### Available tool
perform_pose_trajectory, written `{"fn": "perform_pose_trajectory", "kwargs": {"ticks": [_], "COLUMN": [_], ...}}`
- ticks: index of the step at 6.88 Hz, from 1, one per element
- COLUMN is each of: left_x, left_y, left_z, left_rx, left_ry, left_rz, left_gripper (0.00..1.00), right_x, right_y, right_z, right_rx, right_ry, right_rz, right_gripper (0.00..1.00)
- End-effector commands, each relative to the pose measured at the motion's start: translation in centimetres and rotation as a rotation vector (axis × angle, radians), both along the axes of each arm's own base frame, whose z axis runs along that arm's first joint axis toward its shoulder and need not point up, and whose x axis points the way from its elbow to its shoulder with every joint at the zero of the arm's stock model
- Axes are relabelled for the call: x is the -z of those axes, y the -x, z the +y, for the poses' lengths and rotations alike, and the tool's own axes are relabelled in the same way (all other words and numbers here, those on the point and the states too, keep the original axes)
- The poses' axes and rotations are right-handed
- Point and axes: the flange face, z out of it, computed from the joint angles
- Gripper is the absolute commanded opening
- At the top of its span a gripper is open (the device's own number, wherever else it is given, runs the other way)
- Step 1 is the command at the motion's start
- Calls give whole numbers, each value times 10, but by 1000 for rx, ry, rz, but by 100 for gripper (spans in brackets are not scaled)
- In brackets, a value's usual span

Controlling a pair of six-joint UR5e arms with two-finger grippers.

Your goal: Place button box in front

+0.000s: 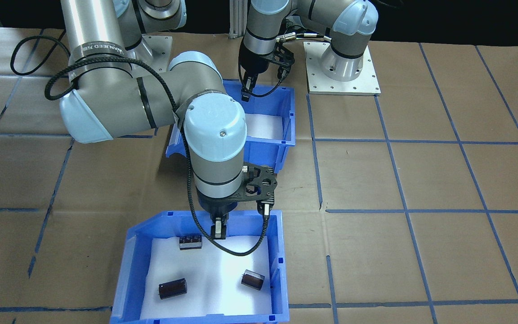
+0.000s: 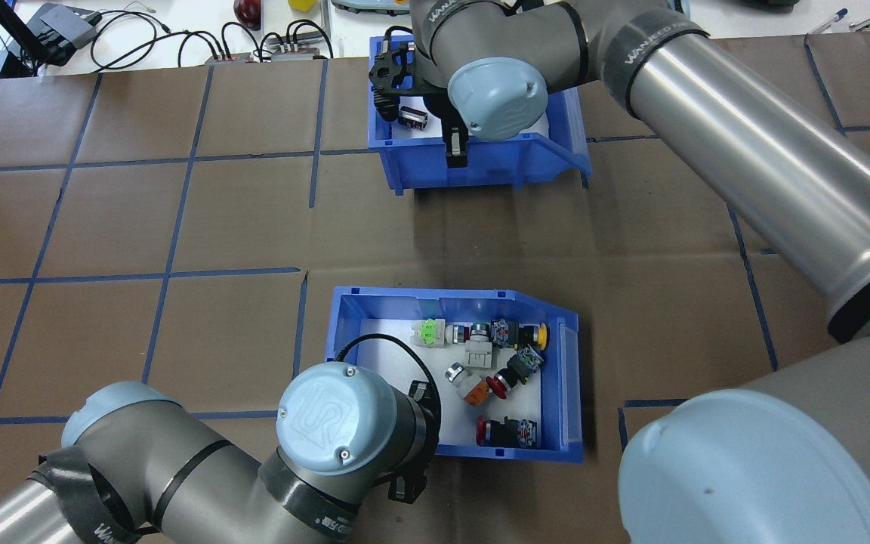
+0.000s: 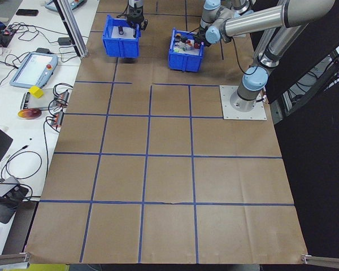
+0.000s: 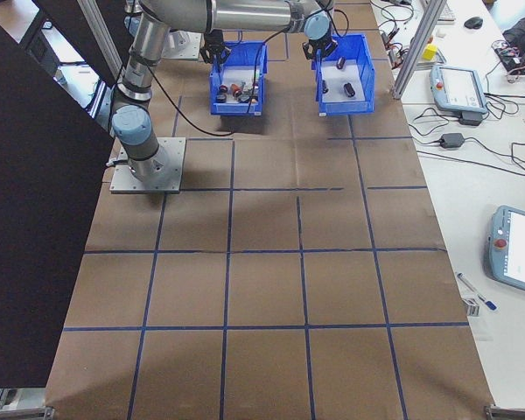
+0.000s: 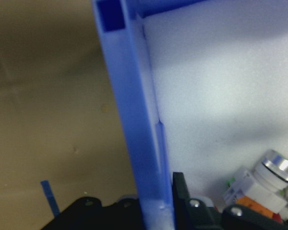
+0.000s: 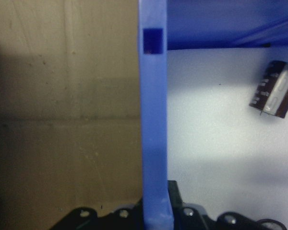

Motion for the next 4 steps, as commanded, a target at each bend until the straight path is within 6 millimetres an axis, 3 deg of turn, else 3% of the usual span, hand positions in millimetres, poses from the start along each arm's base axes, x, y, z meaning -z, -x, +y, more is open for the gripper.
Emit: {"fn": "perform_pose_trajectory", "kwargs": {"ticks": [1,3,4], "left_x": [-19,-25,-23], "left_y": [-39,-64,-54], "left_z": [-54,-111,-153], "left_rx": [-66,-119,-122], "left_ry": [53,69,68], "left_rz": [-3,-10,-12], "left_gripper": [0,0,0], "right_x": [-27,-34,-38], "right_y": [94,178,224], "right_z": [-20,-12,-1], "right_rx": [31,50,63], "right_ry": [15,-6,-16], "right_rz": [25,33,33], "right_gripper": [8,8,8]}}
